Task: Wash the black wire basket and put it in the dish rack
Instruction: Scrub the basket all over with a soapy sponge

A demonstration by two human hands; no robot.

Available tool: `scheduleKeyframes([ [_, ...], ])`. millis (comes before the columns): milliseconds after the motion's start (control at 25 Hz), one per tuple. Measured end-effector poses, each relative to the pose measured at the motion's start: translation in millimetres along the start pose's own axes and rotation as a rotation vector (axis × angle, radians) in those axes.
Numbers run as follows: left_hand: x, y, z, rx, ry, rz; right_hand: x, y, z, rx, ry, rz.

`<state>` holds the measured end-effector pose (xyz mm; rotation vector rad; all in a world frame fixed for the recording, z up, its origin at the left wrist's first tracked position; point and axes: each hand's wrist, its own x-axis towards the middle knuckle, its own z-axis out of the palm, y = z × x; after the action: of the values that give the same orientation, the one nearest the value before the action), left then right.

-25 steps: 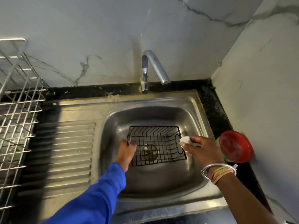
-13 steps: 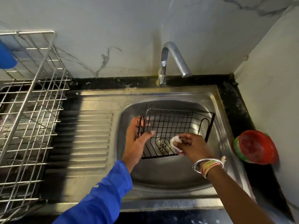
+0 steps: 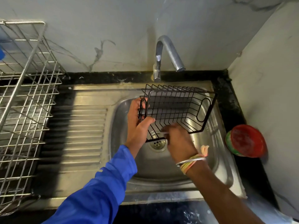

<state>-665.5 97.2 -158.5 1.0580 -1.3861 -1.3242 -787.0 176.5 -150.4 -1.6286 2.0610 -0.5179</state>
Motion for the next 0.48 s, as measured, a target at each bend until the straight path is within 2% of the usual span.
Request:
scheduleKeyframes([
  [80, 2, -2, 1, -0.002, 0.016, 0.009, -6, -11, 6, 0.028, -0.024, -0.093],
  [120, 3, -3, 0, -0.015, 0.023, 0.007, -4, -5, 3, 0.010, -0.010, -0.076],
  [280, 3, -1, -3, -0.089, 0.056, 0.007, 7, 35, -16, -0.064, 0.081, 0.184],
  [480, 7, 3, 6, -0.027, 0.059, 0.015, -11, -31, 11, -0.032, 0.060, -0.114],
])
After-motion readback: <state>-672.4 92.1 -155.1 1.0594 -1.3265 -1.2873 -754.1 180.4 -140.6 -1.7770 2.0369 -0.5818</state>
